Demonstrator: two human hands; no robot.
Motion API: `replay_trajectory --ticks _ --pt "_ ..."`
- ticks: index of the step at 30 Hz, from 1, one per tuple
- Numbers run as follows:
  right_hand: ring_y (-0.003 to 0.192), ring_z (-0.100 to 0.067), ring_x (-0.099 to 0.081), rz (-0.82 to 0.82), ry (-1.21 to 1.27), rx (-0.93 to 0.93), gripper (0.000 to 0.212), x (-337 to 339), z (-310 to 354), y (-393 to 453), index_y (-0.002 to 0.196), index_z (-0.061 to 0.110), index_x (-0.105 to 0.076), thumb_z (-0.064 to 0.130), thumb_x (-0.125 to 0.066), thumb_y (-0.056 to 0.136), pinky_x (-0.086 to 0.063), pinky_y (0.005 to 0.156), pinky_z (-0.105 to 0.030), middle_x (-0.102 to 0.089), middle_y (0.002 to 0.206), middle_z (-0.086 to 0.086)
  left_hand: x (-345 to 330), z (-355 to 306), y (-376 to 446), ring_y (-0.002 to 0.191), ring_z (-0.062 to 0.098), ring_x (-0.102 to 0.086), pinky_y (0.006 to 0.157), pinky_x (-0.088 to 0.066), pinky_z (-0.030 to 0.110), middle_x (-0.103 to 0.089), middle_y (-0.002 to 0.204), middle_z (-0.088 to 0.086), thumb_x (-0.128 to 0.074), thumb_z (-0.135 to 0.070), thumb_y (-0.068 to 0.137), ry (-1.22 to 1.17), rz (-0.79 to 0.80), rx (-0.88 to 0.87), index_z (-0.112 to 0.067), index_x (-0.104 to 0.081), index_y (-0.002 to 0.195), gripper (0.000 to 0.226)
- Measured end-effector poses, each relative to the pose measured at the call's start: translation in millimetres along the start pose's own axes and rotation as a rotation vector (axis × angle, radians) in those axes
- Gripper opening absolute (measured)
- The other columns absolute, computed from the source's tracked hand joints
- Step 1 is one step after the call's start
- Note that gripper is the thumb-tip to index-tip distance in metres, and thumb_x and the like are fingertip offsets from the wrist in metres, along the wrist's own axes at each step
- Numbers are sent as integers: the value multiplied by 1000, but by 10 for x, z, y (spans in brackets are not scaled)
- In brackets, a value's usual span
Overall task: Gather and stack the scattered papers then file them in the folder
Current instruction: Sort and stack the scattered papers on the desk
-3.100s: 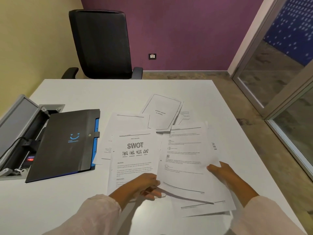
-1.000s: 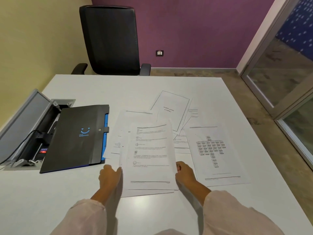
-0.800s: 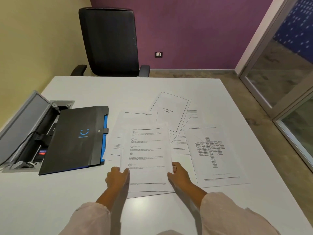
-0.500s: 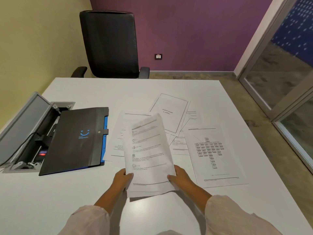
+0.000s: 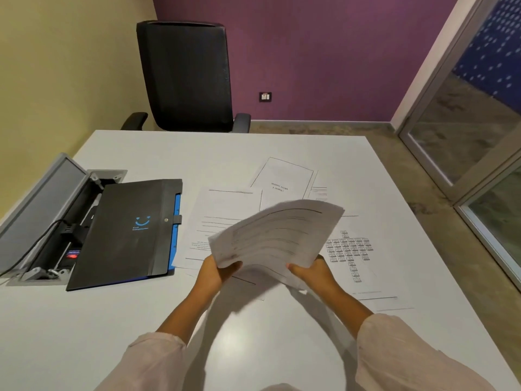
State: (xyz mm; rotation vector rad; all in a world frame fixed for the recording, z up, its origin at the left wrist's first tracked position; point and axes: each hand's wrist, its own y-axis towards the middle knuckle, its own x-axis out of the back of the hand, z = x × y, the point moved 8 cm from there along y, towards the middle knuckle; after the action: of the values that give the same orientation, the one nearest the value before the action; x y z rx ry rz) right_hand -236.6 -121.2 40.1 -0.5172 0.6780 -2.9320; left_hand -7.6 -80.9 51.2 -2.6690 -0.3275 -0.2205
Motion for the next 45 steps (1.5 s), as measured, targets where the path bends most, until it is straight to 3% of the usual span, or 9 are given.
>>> replay_trajectory --ticks 6,11,16,20,27,33,38,43,45 --pt "111 -31 -59 1 47 11 43 -14 -6 51 121 -2 -54 10 -68 82 -46 92 -30 -62 119 -17 -90 -38 -35 102 22 -52 91 -46 35 -56 110 5 -59 -10 87 -5 13 -80 -10 -50 124 38" --pt "115 -23 -56 176 -73 79 49 -202 -70 71 129 5 -46 4 -63 83 -44 93 -26 -58 122 -8 129 16 24 107 33 -56 84 -49 37 -60 108 14 -47 -23 94 -97 -145 -57 -1 -50 124 37" --pt "138 -17 -32 358 -563 252 71 -419 -240 86 145 21 -24 -4 -48 83 -32 99 -18 -33 149 -4 603 240 125 114 36 -54 93 -44 41 -57 125 20 -44 -16 95 -140 -347 24 0 -47 129 37" --pt "145 -19 -14 430 -1012 432 66 -713 -348 108 147 21 -19 -4 -39 89 -11 118 -35 -14 158 0 867 542 136 118 41 -51 99 -41 46 -53 130 24 -44 -10 95 -79 -380 134 1 -45 131 38" --pt "147 -25 -2 405 -1468 633 72 -917 -526 148 148 16 -5 -3 -39 88 2 114 -57 -10 158 -1 1064 999 78 118 46 -49 102 -40 55 -49 134 25 -47 -16 95 -29 -337 322 -1 -39 136 44" --pt "129 -24 -43 299 -1445 422 39 -446 -324 360 128 11 -43 16 -41 89 -4 115 -56 -60 122 -11 1042 1070 94 114 46 -52 100 -41 56 -53 129 26 -50 -16 93 0 -263 368 -2 -41 134 44" --pt "107 -23 -59 132 -1071 162 30 83 -324 460 118 20 -53 24 -44 90 -39 96 -34 -64 117 -2 989 1096 120 112 47 -53 99 -43 54 -54 127 29 -51 -11 92 102 -216 385 3 -46 129 40" --pt "98 -20 -61 92 -588 -8 21 98 -508 470 102 16 -63 15 -53 84 -47 85 -30 -66 109 -3 958 1055 156 116 46 -51 99 -41 50 -52 130 28 -53 -11 91 138 -237 366 4 -45 129 41" --pt "84 -16 -60 98 -467 -75 13 -8 -531 457 81 16 -64 11 -53 83 -45 76 -24 -69 94 0 948 1055 180 115 46 -52 99 -41 50 -54 128 28 -53 -10 91 144 -231 362 4 -47 127 39"
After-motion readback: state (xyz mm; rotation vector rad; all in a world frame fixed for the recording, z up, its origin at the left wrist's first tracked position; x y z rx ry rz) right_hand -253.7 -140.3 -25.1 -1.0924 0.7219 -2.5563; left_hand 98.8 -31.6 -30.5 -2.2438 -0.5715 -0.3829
